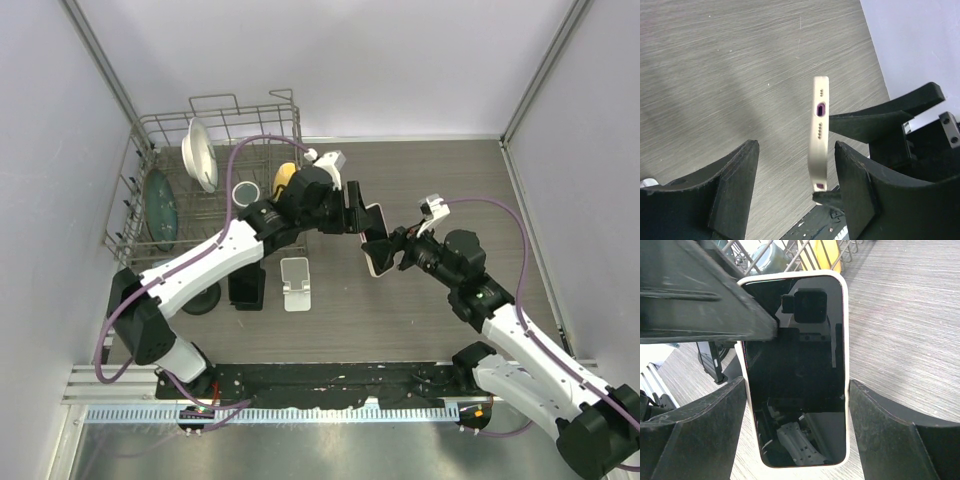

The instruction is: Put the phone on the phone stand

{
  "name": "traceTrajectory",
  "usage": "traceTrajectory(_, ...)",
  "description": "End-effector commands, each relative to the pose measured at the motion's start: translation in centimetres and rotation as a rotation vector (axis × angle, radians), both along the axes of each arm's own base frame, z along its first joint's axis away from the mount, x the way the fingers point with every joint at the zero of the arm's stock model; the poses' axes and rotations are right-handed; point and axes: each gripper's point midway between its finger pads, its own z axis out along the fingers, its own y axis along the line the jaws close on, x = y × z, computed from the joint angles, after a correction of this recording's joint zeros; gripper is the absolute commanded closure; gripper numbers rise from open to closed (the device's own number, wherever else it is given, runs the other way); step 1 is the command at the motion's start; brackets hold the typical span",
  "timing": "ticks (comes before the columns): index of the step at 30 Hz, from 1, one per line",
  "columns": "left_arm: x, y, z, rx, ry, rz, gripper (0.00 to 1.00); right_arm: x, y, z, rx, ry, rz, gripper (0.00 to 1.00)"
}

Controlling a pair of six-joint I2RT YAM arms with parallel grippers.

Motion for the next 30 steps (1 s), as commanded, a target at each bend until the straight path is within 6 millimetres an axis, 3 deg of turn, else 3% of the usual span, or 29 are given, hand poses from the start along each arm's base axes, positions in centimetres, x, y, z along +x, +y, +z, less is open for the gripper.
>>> traceTrajectory(1, 0.6, -1.9, 2.8, -0.107, -0.034, -0.018, 0.36, -0.5, 0.5, 5.9, 0.060, -0.174, 0.045, 0.99)
traceTrajectory(5, -0.1, -3.1, 3.1, -0.155, -0.005, -0.072, 0.46, -0.9, 0.7, 5.8, 0.048, -0.170, 0.067, 0.99)
traceTrajectory(11, -1.3, -3.8, 3.4, -0.188, 0.019, -0.142, 0.76, -1.6, 1.5, 5.9, 0.048, -0.159, 0.123, 0.99)
traceTrajectory(13, -1.3, -3.3, 3.7, -0.180, 0.000, -0.138, 0.89, -1.5, 1.5, 6.0, 0.052, -0.149, 0.122, 0.93)
traceTrajectory(15, -1.3, -3.0, 4.1, -0.169, -0.024, -0.137, 1.00, -1.4, 1.6, 5.6, 0.048, -0.130, 0.117, 0.68)
traceTrajectory(17, -1.3, -2.4, 4.9, -0.167, -0.049, -0.121, 1.00, -1.1, 1.5, 5.1, 0.047, -0.102, 0.101, 0.42)
traceTrajectory(19, -1.3, -1.6, 6.0, -0.167, -0.088, -0.105, 1.00, -0.8, 1.5, 4.7, 0.047, -0.077, 0.087, 0.26)
traceTrajectory(25, -0.3, 2.3, 9.5, -0.103, -0.255, 0.015, 1.00, -0.5, 1.8, 3.2, 0.041, -0.005, 0.083, 0.21)
traceTrajectory(30, -0.2, 6.5, 14.2, -0.114, -0.413, 0.143, 1.00, -0.2, 2.2, 2.1, 0.038, 0.045, 0.090, 0.20)
